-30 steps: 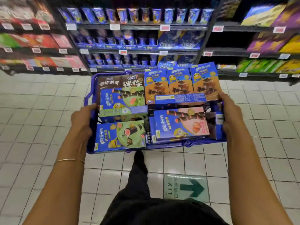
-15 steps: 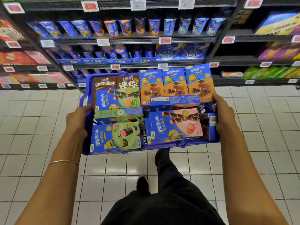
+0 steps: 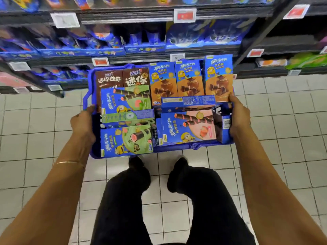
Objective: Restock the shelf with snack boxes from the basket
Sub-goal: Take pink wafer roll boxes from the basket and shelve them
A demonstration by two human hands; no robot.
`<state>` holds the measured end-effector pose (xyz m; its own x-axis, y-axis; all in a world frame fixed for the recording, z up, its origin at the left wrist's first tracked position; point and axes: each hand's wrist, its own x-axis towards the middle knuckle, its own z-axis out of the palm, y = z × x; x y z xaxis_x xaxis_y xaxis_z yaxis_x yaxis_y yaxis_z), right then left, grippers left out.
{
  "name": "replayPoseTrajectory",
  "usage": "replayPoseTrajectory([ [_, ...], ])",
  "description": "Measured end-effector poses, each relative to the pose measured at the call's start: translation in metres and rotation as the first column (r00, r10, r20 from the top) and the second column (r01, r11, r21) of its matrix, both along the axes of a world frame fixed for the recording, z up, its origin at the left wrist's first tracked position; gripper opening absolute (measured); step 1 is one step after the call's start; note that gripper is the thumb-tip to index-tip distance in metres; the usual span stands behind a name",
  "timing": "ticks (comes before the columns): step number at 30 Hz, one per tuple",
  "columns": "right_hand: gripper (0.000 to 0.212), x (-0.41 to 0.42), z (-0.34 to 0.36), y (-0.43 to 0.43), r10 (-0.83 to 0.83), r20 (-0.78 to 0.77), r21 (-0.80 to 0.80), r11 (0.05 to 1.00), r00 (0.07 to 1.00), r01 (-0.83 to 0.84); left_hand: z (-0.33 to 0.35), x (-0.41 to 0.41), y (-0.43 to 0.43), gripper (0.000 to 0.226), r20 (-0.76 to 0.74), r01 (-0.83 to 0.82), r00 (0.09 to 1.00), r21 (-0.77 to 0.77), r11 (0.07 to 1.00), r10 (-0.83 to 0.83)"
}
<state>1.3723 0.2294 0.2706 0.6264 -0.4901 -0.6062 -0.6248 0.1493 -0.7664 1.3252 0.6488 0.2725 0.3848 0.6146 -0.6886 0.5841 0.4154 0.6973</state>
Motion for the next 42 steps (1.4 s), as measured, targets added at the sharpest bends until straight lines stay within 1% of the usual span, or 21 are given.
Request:
replayPoseTrajectory([
  [3, 0.037, 0.029, -0.094, 0.015, -0.024, 0.020, -0.004, 1.000, 1.000, 0.024, -0.092, 0.035, 0.010, 0.019, 0.023, -0.025, 0.999, 0.008, 1.000, 0.025],
  [6, 0.034, 0.057, -0.191, 0.027, -0.040, 0.032, 0.012, 0.999, 0.999, 0.039, -0.186, 0.066, 0.019, 0.025, 0.036, -0.071, 0.997, 0.014, 0.997, 0.071],
  [10, 0.041, 0.089, -0.301, 0.038, -0.025, 0.033, 0.034, 0.999, 0.999, 0.023, -0.293, 0.098, 0.024, 0.026, 0.060, -0.080, 0.995, 0.014, 0.997, 0.079],
  [13, 0.044, 0.103, -0.364, 0.041, -0.039, 0.039, 0.038, 0.999, 0.998, 0.037, -0.355, 0.111, 0.026, 0.028, 0.060, -0.075, 0.996, 0.041, 0.996, 0.072],
  [16, 0.041, 0.110, -0.403, 0.040, -0.032, 0.039, 0.040, 0.999, 0.999, 0.031, -0.396, 0.119, 0.027, 0.028, 0.059, -0.073, 0.996, 0.052, 0.996, 0.070],
  [19, 0.042, 0.115, -0.424, 0.037, -0.022, 0.057, 0.023, 1.000, 0.998, 0.021, -0.419, 0.121, 0.027, 0.029, 0.064, -0.064, 0.996, 0.083, 0.994, 0.059],
  [23, 0.041, 0.124, -0.427, 0.035, 0.021, 0.064, -0.007, 1.000, 0.998, -0.021, -0.430, 0.123, 0.029, 0.025, 0.057, -0.028, 0.998, 0.090, 0.996, 0.023],
  [28, 0.051, 0.129, -0.425, 0.036, 0.027, 0.017, -0.022, 0.999, 0.999, -0.027, -0.432, 0.124, 0.030, 0.024, 0.002, 0.021, 1.000, 0.160, 0.987, -0.022],
  [32, 0.057, 0.128, -0.427, 0.035, 0.013, 0.010, -0.008, 1.000, 1.000, -0.013, -0.432, 0.129, 0.031, 0.026, -0.011, 0.050, 0.999, 0.162, 0.985, -0.049],
  [34, 0.058, 0.127, -0.425, 0.034, 0.014, 0.006, 0.000, 1.000, 1.000, -0.014, -0.431, 0.128, 0.032, 0.027, -0.007, 0.058, 0.998, 0.138, 0.989, -0.058],
  [37, 0.061, 0.125, -0.423, 0.031, 0.056, -0.031, -0.011, 0.998, 0.998, -0.057, -0.426, 0.128, 0.036, 0.027, -0.027, 0.115, 0.993, 0.128, 0.985, -0.112],
  [38, 0.062, 0.125, -0.423, 0.030, 0.079, -0.044, -0.017, 0.997, 0.996, -0.080, -0.424, 0.129, 0.037, 0.027, -0.031, 0.137, 0.990, 0.148, 0.979, -0.134],
  [39, 0.062, 0.125, -0.423, 0.029, 0.099, -0.049, -0.023, 0.995, 0.994, -0.100, -0.422, 0.132, 0.038, 0.032, -0.044, 0.172, 0.985, 0.199, 0.965, -0.166],
  [40, 0.061, 0.125, -0.423, 0.028, 0.118, -0.048, -0.035, 0.992, 0.992, -0.120, -0.419, 0.135, 0.038, 0.047, -0.085, 0.226, 0.974, 0.290, 0.930, -0.210],
  [41, 0.059, 0.125, -0.422, 0.028, 0.140, -0.048, -0.059, 0.988, 0.989, -0.143, -0.414, 0.136, 0.035, 0.061, -0.135, 0.297, 0.955, 0.404, 0.865, -0.265],
  [42, 0.058, 0.124, -0.422, 0.028, 0.164, -0.051, -0.095, 0.981, 0.985, -0.169, -0.408, 0.137, 0.030, 0.066, -0.166, 0.358, 0.933, 0.528, 0.770, -0.320],
])
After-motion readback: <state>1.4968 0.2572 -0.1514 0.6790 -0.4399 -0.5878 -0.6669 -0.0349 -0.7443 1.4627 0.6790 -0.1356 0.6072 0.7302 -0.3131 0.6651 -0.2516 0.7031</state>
